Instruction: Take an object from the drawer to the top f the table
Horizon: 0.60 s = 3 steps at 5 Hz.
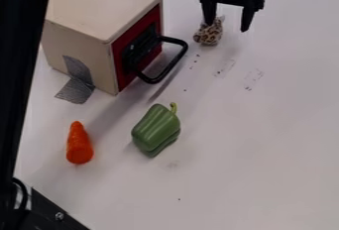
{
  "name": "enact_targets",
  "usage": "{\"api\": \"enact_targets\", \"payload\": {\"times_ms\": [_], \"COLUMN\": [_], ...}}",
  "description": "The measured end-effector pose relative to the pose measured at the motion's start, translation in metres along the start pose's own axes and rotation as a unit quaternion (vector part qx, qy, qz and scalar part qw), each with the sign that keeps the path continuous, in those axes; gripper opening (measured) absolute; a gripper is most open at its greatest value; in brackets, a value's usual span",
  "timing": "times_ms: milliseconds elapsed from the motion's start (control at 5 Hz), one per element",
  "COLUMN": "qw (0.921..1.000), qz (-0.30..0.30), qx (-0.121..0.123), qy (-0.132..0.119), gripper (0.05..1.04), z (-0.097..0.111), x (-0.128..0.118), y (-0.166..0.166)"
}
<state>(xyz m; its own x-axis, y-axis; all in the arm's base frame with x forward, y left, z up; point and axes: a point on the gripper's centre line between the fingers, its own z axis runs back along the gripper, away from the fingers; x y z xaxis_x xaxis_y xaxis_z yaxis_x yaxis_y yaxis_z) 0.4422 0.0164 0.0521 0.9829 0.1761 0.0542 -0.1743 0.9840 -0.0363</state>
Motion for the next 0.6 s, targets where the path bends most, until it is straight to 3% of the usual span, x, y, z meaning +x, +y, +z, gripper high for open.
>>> {"api": "enact_targets", "payload": {"times_ms": [400,600], "qw": [0.9992,0.9991], "qz": [0.003,0.001], "qx": [-0.029,-0.033], "qy": [-0.029,-0.028], "gripper": [1.000,1.000], "z": [0.074,0.088], "x": [-0.009,-0.016], "y": [-0.001,0.003]}}
